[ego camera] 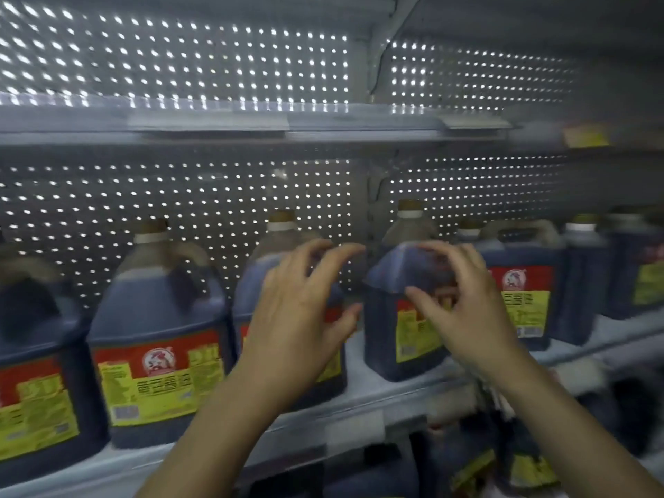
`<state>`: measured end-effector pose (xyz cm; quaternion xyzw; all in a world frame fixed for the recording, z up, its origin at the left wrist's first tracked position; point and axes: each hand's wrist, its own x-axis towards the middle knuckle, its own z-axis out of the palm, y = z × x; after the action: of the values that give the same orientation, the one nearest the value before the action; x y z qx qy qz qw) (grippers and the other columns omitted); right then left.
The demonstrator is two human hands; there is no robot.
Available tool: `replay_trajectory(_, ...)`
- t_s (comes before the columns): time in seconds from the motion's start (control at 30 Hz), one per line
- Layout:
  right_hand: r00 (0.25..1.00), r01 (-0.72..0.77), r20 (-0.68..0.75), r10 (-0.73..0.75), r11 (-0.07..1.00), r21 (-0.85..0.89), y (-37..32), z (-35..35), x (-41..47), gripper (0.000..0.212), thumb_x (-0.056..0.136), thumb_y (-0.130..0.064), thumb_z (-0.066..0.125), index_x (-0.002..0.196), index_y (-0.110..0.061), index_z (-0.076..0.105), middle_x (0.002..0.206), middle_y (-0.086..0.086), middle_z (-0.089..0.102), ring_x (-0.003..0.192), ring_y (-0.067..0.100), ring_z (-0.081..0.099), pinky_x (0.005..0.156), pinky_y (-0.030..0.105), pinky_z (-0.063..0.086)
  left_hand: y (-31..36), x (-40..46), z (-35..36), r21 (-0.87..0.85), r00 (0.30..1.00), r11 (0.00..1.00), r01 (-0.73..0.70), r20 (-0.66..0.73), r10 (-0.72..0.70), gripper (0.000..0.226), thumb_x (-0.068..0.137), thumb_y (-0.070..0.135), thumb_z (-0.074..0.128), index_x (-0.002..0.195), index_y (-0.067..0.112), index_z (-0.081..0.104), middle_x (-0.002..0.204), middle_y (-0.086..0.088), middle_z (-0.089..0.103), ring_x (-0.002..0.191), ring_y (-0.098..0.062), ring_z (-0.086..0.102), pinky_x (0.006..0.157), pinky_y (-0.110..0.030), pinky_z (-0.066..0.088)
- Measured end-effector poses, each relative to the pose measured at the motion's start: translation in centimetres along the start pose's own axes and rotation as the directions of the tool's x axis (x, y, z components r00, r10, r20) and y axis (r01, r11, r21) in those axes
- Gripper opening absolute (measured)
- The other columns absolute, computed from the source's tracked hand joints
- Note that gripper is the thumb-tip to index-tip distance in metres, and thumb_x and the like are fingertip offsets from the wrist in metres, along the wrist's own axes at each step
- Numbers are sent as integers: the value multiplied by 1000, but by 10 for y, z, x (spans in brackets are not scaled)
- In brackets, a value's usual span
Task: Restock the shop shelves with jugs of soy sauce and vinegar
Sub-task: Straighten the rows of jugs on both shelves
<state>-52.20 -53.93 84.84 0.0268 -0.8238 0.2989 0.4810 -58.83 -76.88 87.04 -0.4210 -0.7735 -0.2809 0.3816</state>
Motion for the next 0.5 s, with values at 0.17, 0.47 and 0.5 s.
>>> replay_trajectory(0.17, 950, -76, 300, 82, 997, -33, 42, -24, 25, 101, 84, -24, 85, 160, -37, 22, 150, -24, 25, 135, -9, 30, 107, 14, 36, 24, 35, 54, 80, 977, 996, -25, 214, 7, 87, 84, 44, 74, 154, 43, 22, 142, -5, 46, 128, -30, 51, 103, -40, 44)
replay_trajectory(0.47, 912, -158, 408, 45, 956, 248, 78, -16, 38, 95, 80, -38, 86, 143, -66, 21, 142, -36, 34, 120, -31, 36, 94, 3, 43, 35, 46, 82, 283, 962, 958, 47, 246, -120, 94, 86, 63, 59, 156, 52, -3, 122, 3, 54, 116, -26, 56, 98, -44, 40)
replay_trajectory(0.5, 931, -114, 365, 27, 969, 221, 78, -14, 34, 97, 80, -40, 86, 148, -61, 19, 139, -35, 33, 115, -30, 36, 90, 0, 40, 36, 45, 79, 336, 961, 941, 41, 244, -129, 94, 86, 62, 57, 157, 51, -4, 125, 2, 55, 121, -26, 53, 106, -48, 36)
